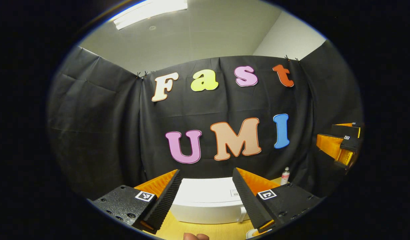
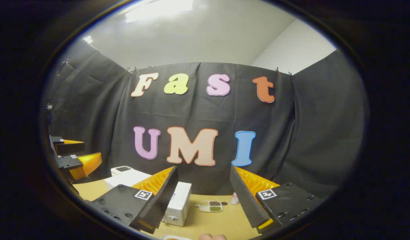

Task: Open the microwave oven with the left hand, put the food in, and close the microwave oven.

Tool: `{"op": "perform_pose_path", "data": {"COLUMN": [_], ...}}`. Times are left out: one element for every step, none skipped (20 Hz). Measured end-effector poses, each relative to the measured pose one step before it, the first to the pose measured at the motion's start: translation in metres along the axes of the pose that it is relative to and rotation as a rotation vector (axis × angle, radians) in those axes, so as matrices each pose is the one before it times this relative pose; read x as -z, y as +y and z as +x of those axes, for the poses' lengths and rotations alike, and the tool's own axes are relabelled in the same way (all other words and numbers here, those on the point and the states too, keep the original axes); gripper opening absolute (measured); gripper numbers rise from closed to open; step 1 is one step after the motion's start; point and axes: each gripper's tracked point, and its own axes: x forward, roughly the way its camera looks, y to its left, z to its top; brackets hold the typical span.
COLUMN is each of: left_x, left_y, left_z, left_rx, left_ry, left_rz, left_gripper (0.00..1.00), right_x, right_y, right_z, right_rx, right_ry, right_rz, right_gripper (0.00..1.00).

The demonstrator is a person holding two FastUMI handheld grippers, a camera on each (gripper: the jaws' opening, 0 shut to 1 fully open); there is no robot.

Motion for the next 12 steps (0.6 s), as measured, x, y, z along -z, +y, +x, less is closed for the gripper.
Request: {"op": "perform_pose_path", "data": {"left_x": [-0.00122,-0.00096,-0.00082,0.00006,-0.00037,0.00084,0.00057,0.00014,0.00153,0.00250,0.00280,0.00421], "left_y": [-0.00084,-0.00042,0.00061,-0.00220,-0.00091,-0.00084,-0.00033,0.00002,0.00038,-0.00003,-0.00063,-0.00240], "left_z": [-0.00083,0.00115,-0.00029,0.00053,-0.00020,0.00016,0.00057,-0.00042,0.00113,0.00080,0.00157,0.00113], "left_rx": [-0.00012,-0.00056,-0.00057,-0.00112,-0.00013,0.00056,-0.00043,-0.00101,-0.00242,-0.00126,0.00061,0.00281], "left_ry": [-0.00446,-0.00257,-0.00098,0.00014,-0.00149,0.00124,-0.00113,-0.00014,0.00122,0.00234,0.00239,-0.00225], "left_rz": [0.00022,0.00303,0.00456,0.00479,0.00122,0.00141,0.00119,0.00252,0.00387,0.00265,-0.00005,0.00121], "left_gripper": [0.96,0.96,0.96,0.96,0.96,0.96,0.96,0.96,0.96,0.96,0.96,0.96], "right_x": [0.00000,-0.00062,-0.00128,-0.00151,0.00044,0.00043,0.00171,0.00036,0.00154,0.00031,0.00049,-0.00032], "right_y": [-0.00171,-0.00132,-0.00216,-0.00116,0.00110,-0.00031,-0.00164,-0.00136,-0.00124,-0.00163,-0.00164,-0.00164], "right_z": [0.00004,0.00067,0.00135,-0.00055,0.00031,0.00094,-0.00015,-0.00079,0.00014,0.00112,-0.00019,-0.00029], "right_rx": [0.00476,0.00372,0.00284,0.00144,-0.00115,0.00048,0.00120,0.00164,0.00188,0.00224,0.00250,0.00212], "right_ry": [-0.00281,-0.00354,-0.00480,-0.00431,-0.00158,0.00048,0.00123,0.00138,0.00194,0.00098,-0.00023,-0.00065], "right_rz": [-0.00364,-0.00889,-0.01021,-0.00528,-0.00083,0.00033,-0.00002,0.00011,0.00107,0.00196,0.00274,0.00337], "right_gripper": [0.96,0.96,0.96,0.96,0.96,0.98,0.98,0.98,0.98,0.98,0.98,0.98]}}
